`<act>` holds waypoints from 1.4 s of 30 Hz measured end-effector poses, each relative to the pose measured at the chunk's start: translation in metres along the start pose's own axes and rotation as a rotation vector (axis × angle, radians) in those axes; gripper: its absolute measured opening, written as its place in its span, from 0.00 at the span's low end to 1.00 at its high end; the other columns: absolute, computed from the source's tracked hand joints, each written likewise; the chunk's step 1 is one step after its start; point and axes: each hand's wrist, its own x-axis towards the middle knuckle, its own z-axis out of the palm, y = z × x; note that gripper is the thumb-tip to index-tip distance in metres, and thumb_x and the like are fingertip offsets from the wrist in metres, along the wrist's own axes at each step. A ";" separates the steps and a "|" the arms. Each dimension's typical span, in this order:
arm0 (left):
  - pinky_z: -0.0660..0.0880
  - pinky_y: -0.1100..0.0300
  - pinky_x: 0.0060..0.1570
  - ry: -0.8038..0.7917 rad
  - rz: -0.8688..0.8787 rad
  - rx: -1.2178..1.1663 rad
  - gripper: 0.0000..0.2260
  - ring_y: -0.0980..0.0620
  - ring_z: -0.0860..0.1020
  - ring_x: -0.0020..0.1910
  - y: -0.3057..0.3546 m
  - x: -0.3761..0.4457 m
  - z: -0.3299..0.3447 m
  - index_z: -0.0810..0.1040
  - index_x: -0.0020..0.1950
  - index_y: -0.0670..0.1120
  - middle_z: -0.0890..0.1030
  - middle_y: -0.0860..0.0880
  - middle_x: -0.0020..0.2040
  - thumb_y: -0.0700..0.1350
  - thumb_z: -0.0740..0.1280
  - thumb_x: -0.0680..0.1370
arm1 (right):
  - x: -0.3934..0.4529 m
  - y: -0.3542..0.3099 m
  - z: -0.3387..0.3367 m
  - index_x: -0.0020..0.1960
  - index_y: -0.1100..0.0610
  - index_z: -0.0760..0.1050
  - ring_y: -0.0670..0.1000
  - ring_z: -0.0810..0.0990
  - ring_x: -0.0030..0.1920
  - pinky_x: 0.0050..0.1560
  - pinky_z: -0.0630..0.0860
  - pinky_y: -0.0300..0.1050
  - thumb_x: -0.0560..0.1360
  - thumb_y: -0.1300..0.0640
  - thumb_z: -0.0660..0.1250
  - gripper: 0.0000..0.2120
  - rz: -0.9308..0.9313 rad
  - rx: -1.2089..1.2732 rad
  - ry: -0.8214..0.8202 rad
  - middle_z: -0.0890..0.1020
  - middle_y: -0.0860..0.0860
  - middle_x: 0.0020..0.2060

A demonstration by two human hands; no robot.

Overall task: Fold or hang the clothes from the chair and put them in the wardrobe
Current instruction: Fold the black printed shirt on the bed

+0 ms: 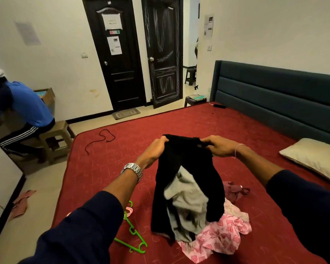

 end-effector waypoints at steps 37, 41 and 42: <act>0.76 0.63 0.39 0.703 0.195 0.298 0.13 0.55 0.78 0.37 0.051 -0.112 -0.216 0.80 0.39 0.47 0.81 0.48 0.38 0.29 0.68 0.74 | 0.026 -0.097 -0.019 0.50 0.53 0.81 0.50 0.84 0.48 0.48 0.80 0.45 0.67 0.55 0.80 0.14 -0.140 0.432 0.321 0.85 0.50 0.47; 0.74 0.66 0.38 0.655 0.124 0.418 0.06 0.56 0.79 0.37 0.043 -0.148 -0.239 0.83 0.50 0.38 0.83 0.43 0.42 0.33 0.66 0.79 | 0.023 -0.123 -0.018 0.50 0.56 0.82 0.46 0.84 0.39 0.37 0.78 0.38 0.73 0.55 0.75 0.08 -0.240 0.503 0.259 0.85 0.51 0.42; 0.74 0.61 0.41 0.658 0.104 0.425 0.07 0.52 0.79 0.41 0.039 -0.157 -0.244 0.83 0.52 0.38 0.84 0.41 0.45 0.35 0.65 0.80 | 0.021 -0.130 -0.015 0.51 0.55 0.82 0.47 0.85 0.40 0.39 0.79 0.40 0.75 0.53 0.73 0.07 -0.250 0.513 0.256 0.85 0.51 0.43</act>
